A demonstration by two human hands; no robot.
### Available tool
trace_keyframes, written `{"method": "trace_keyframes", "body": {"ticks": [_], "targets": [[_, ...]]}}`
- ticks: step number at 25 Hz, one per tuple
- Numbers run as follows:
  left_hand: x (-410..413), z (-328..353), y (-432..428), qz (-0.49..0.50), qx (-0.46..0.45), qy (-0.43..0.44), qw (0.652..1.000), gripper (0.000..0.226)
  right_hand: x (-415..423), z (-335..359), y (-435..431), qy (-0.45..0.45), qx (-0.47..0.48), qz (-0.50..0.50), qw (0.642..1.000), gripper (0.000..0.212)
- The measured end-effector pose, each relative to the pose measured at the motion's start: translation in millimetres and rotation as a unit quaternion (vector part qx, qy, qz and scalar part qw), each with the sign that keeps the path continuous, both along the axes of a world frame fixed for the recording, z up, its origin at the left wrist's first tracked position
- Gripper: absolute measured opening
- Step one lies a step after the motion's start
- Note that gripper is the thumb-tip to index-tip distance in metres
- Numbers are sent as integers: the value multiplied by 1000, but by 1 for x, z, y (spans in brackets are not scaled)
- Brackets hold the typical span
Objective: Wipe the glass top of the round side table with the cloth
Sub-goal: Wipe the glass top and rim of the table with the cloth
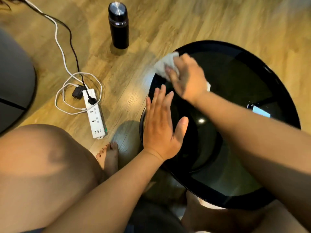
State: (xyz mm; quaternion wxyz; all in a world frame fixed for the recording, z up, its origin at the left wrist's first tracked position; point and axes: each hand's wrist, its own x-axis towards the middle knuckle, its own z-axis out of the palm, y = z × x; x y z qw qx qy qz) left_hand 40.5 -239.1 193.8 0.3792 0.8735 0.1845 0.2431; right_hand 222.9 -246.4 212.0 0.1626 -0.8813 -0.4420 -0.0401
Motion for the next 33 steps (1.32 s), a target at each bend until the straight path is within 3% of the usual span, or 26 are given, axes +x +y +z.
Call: {"method": "trace_keyframes", "body": {"ticks": [3, 6, 8, 11, 13, 16, 17, 18, 20, 21, 22, 27, 30, 33], "targets": [[0, 6, -4, 11, -15, -15, 1000, 66, -68, 9, -46, 29, 11, 70, 997, 19], [-7, 13, -9, -10, 15, -13, 1000, 63, -136, 15, -113, 87, 18, 73, 993, 14], [-17, 18, -22, -106, 79, 8, 991, 64, -173, 15, -158, 78, -4, 60, 995, 24], [-37, 28, -60, -282, 196, 22, 939, 58, -209, 22, -214, 59, -11, 44, 997, 23], [-44, 37, -72, -286, 145, 30, 947, 55, -214, 22, -231, 65, -2, 35, 997, 21], [-47, 53, -77, -226, -77, 107, 965, 45, -212, 25, -235, 210, 77, -67, 972, 38], [-46, 59, -79, -197, -167, 138, 956, 38, -210, 32, -235, 293, 172, -124, 932, 45], [-46, 67, -83, -178, -262, 163, 934, 33, -204, 43, -237, 405, 286, -175, 851, 51], [-51, 86, -101, -193, -405, 197, 872, 31, -191, 59, -247, 634, 465, -200, 585, 57], [-58, 94, -113, -216, -426, 211, 853, 30, -186, 67, -252, 695, 490, -202, 486, 57], [-62, 100, -124, -230, -422, 218, 849, 29, -182, 75, -256, 720, 479, -203, 459, 54], [-71, 114, -139, -113, -369, 148, 910, 9, -182, 95, -262, 639, 371, -290, 608, 43], [-71, 136, -126, -28, -386, 135, 912, 23, -182, 98, -269, 634, 283, -270, 667, 55], [-70, 162, -107, -30, -380, 143, 913, 13, -190, 93, -271, 515, 188, -137, 825, 72]]}}
